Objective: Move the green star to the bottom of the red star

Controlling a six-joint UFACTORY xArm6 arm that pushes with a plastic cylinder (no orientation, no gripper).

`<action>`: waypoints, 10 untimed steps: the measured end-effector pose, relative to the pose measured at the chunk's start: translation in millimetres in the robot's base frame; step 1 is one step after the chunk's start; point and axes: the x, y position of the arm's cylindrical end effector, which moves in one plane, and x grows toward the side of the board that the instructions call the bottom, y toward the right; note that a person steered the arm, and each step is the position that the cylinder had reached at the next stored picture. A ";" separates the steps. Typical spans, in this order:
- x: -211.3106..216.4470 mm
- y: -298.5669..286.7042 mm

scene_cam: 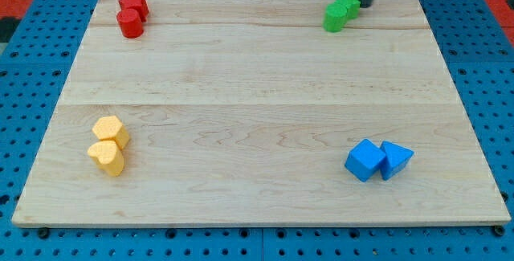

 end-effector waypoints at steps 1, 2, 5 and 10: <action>30.8 -95.5; 11.7 -91.2; 26.6 -222.4; 46.5 -285.6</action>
